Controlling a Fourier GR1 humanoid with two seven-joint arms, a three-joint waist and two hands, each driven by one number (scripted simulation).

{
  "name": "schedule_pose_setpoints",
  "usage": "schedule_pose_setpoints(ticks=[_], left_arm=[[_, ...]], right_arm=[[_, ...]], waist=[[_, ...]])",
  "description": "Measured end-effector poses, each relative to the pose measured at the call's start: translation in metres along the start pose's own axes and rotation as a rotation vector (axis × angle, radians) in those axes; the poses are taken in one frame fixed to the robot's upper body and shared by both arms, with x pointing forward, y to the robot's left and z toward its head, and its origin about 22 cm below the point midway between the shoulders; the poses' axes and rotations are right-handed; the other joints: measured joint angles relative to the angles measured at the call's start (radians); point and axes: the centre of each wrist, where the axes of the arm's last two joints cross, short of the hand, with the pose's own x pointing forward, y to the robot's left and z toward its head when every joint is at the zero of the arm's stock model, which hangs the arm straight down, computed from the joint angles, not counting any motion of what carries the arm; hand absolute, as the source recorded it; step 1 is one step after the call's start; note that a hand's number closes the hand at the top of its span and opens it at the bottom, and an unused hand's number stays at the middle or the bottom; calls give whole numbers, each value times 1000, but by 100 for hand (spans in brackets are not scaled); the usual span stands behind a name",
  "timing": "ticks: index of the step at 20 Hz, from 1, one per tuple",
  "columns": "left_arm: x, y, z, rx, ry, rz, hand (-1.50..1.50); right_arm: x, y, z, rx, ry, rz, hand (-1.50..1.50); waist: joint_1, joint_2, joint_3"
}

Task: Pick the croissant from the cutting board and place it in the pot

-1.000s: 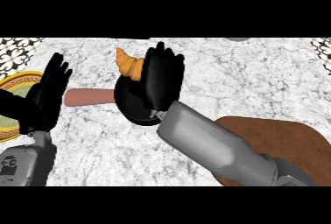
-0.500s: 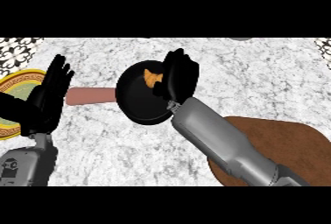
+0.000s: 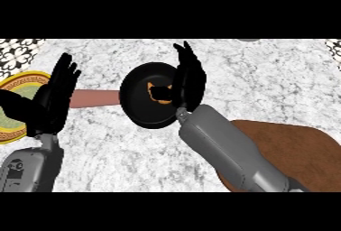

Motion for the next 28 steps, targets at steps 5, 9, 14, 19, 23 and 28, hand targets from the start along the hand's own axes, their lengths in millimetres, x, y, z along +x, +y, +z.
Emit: schedule_pose_setpoints(ticks=[5,9,14,19,23,28], left_arm=[[-3,7,5,16,5,-5,0],[-5,19,11,44,7,-12,0],[-2,27,11,71,14,-11,0],[-2,32,17,76,16,-11,0],[-1,27,13,77,18,-9,0],[4,27,20,74,12,-11,0]], right_arm=[[-4,-4,3,-67,3,-197,-150],[-8,-9,13,-80,10,-296,-150],[-30,-29,28,-88,29,-382,-150],[-49,-62,44,-85,36,-433,-150],[-65,-87,55,-76,32,-439,-150],[-79,-107,60,-60,38,-433,-150]], waist=[[-11,-5,0],[-38,-12,-1],[-64,-17,-1],[-71,-19,-2],[-74,-19,-2],[-70,-18,-2]])
